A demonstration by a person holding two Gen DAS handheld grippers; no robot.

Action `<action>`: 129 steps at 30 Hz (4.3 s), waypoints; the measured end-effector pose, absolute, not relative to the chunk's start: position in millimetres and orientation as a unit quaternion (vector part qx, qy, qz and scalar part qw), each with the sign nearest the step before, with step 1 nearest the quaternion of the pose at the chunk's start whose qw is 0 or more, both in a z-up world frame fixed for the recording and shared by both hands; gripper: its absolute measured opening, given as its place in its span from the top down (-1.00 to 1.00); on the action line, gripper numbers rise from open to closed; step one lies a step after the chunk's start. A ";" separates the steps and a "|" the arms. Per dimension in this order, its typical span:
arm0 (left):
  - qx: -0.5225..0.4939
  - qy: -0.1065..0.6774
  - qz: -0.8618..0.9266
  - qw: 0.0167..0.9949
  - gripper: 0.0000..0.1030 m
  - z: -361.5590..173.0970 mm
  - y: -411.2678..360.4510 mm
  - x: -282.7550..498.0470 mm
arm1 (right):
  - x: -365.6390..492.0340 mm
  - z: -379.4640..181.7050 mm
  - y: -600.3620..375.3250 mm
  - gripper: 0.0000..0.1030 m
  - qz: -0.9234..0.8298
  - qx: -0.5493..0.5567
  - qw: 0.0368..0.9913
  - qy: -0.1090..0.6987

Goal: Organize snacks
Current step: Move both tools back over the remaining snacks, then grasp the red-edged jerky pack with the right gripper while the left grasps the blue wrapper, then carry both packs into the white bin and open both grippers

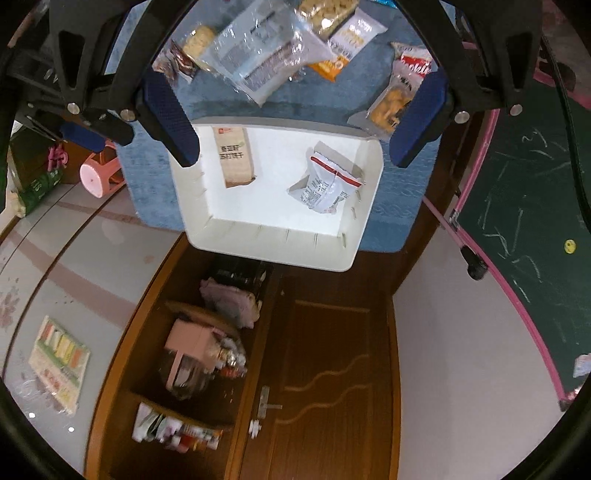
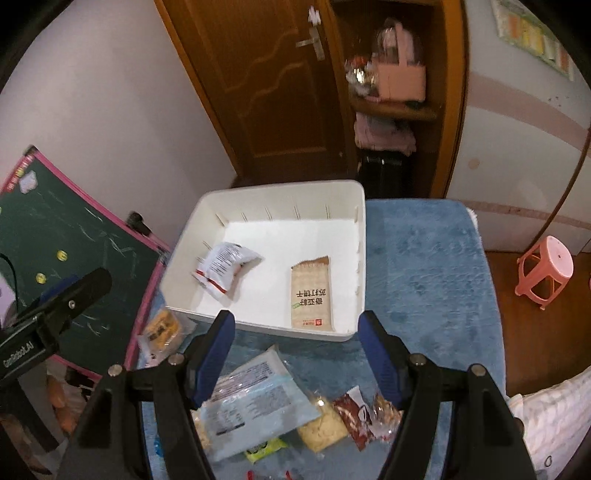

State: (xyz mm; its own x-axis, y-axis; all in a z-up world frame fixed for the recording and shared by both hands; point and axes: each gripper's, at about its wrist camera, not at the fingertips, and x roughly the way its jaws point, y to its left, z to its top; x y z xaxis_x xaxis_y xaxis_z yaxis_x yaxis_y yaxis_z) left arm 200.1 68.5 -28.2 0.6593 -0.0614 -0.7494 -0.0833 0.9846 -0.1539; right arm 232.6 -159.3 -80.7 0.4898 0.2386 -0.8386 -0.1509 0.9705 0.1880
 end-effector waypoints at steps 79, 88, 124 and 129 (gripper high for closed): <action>-0.089 0.679 0.071 0.726 -0.04 -298.9 150.8 49.7 | 46.0 -290.8 -96.0 0.02 0.191 -0.149 0.733 0.636; -0.082 0.668 0.064 0.737 0.40 -278.4 130.4 42.2 | 51.1 -272.7 -117.2 0.15 0.198 -0.113 0.732 0.641; 0.026 0.395 -0.071 0.916 0.40 34.8 25.3 203.7 | 220.9 23.0 -145.6 0.15 0.143 -0.034 0.922 0.358; 0.014 0.409 -0.068 0.910 0.40 21.1 26.9 242.7 | 253.3 18.6 -133.5 0.15 0.139 -0.036 0.921 0.363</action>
State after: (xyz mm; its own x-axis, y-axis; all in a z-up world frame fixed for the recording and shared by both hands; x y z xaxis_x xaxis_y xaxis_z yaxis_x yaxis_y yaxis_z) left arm 242.7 26.9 21.1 0.6566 -0.1125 -0.7458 0.1348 0.9904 -0.0306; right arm 253.4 -133.5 18.6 0.6982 0.2305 -0.6778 -0.2826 0.9586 0.0348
